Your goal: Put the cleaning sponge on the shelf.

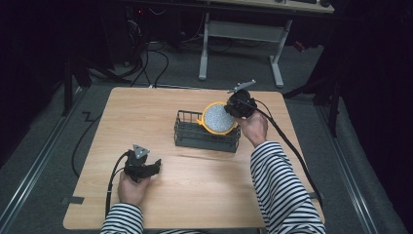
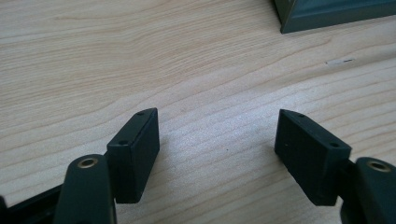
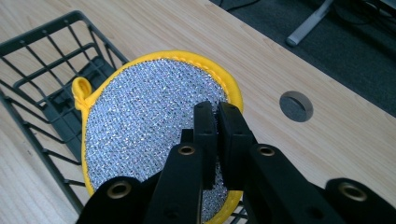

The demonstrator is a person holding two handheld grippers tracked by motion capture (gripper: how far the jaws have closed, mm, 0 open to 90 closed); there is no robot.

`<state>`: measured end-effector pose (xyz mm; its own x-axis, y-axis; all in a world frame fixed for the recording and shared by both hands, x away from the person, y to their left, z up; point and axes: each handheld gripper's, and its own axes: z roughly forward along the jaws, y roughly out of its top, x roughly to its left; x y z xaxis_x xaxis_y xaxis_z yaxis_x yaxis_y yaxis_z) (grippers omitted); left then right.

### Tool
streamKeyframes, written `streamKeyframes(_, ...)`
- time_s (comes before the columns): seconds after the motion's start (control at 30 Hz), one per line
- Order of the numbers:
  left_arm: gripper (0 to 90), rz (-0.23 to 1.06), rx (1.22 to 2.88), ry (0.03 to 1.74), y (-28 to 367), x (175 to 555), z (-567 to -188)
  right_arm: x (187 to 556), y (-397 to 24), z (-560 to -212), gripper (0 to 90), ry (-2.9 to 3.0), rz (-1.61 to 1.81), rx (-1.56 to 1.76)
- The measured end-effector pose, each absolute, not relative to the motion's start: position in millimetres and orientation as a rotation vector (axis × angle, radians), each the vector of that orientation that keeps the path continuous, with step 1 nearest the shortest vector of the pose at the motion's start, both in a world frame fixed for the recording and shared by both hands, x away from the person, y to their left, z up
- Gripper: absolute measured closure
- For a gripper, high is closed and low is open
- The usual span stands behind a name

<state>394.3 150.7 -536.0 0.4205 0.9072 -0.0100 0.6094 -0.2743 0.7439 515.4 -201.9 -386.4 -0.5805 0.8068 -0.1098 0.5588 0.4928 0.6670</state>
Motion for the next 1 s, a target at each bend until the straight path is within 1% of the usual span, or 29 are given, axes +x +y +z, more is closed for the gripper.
streamKeyframes(0.77, 31.0, 0.56, 1.994, 1.281, 151, 394, -536, 507, -214, -404, 86.9, 2.424, 0.835, 1.17)
streamKeyframes(0.9, 31.1, 0.56, 1.994, 1.281, 151, 394, -536, 505, -215, -405, 85.1, 2.413, 0.852, 1.171)
streamKeyframes(0.97, 31.1, 0.56, 1.994, 1.281, 151, 394, -536, 505, -216, -404, 82.0, 2.411, 0.855, 1.177)
streamKeyframes(1.0, 31.1, 0.56, 1.994, 1.281, 151, 394, -536, 505, -216, -404, 82.0, 2.411, 0.855, 1.177)
